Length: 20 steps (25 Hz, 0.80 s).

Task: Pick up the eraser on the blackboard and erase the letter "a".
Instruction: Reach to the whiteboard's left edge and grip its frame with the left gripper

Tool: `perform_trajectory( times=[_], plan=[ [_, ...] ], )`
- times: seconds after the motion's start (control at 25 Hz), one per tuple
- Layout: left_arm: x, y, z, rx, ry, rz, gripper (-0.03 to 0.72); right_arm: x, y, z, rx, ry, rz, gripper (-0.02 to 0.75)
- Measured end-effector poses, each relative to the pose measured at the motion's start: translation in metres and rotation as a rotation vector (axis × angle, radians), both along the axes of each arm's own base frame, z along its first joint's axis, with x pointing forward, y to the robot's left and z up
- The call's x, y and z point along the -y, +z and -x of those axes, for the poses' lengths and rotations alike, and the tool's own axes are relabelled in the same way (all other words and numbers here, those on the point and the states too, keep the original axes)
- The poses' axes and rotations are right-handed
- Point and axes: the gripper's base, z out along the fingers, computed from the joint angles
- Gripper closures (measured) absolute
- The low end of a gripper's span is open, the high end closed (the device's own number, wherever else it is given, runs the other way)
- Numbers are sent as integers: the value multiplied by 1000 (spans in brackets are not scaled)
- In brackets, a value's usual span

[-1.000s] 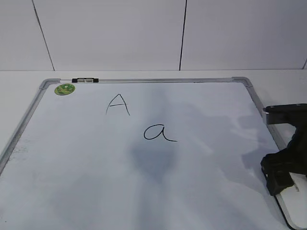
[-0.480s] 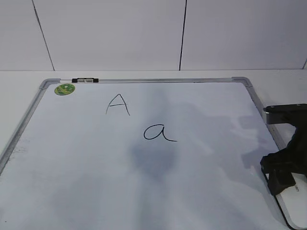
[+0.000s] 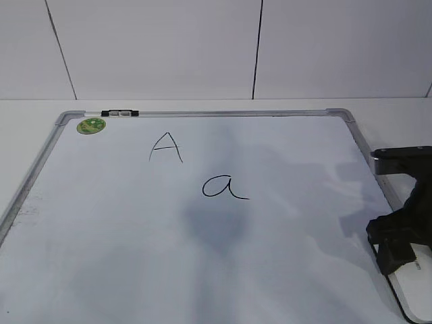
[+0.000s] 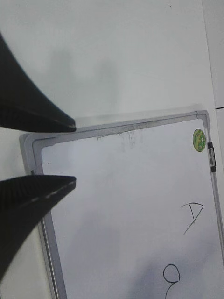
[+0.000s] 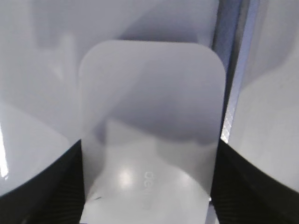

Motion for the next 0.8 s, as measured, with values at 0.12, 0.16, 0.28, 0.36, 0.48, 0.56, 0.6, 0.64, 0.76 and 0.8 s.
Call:
perform_trajectory(
  times=[0.12,0.16,0.28,0.36,0.48,0.56,0.6,0.64,0.76,0.8],
  plan=[
    [0,0,0,0,0,0,454,0,0,0,0,0,0,196],
    [0,0,0,0,0,0,454,0,0,0,0,0,0,196],
    [0,0,0,0,0,0,454,0,0,0,0,0,0,197],
    [0,0,0,0,0,0,454,0,0,0,0,0,0,197],
    [0,0,0,0,0,0,454,0,1,-2,6,2,1,197],
    [0,0,0,0,0,0,454,0,3,-4,16,5,3,197],
    [0,0,0,0,0,0,454,0,3,-4,21,6,3,197],
    [0,0,0,0,0,0,454,-1,5,-6,34,6,0,197],
    [0,0,0,0,0,0,454,-1,11,-7,69,7,-8,197],
    [0,0,0,0,0,0,454,-1,12,-7,73,7,-9,197]
  ],
)
